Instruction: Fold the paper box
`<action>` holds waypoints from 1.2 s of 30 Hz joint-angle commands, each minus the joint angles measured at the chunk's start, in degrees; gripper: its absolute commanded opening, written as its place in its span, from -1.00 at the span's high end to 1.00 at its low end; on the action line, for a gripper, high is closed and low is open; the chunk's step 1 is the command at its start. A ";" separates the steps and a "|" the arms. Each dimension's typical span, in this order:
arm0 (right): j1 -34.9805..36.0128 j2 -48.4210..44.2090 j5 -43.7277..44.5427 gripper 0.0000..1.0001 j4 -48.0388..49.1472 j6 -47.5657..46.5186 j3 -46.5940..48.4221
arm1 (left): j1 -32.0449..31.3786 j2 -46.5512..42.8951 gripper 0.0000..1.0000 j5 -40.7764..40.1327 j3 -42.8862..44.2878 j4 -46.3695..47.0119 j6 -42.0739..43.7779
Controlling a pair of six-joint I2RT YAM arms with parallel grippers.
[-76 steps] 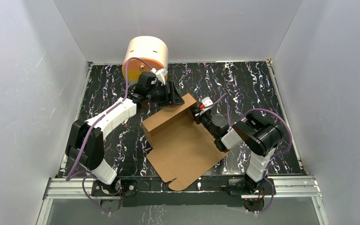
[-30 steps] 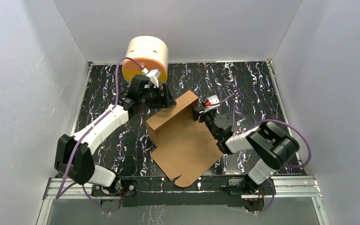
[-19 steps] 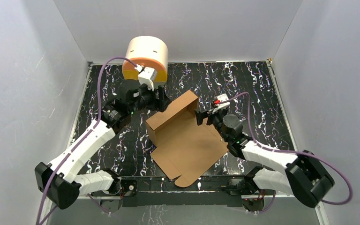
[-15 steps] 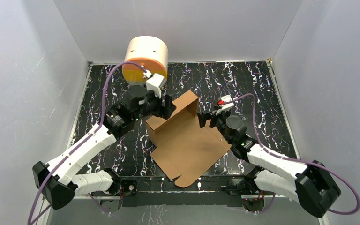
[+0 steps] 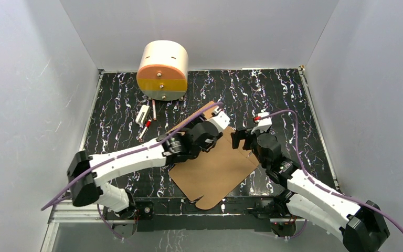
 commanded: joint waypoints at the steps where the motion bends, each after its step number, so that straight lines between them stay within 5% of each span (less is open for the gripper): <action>1: -0.17 -2.30 3.04 -0.97 -2.51 1.20 2.05 | -0.48 3.99 -0.19 -16.16 3.62 -1.72 6.24; 10: -0.13 -2.91 2.95 -0.97 -3.50 0.19 2.15 | -0.80 12.83 0.03 -26.77 3.72 3.98 13.21; 17: -0.14 -5.13 2.47 -0.97 -7.64 -0.21 4.30 | 0.18 11.47 0.60 -28.29 -0.35 14.32 19.38; 36: -0.20 -2.39 -5.69 -0.97 -33.91 -8.72 37.85 | 18.45 5.55 0.99 -2.76 0.40 -8.07 -20.20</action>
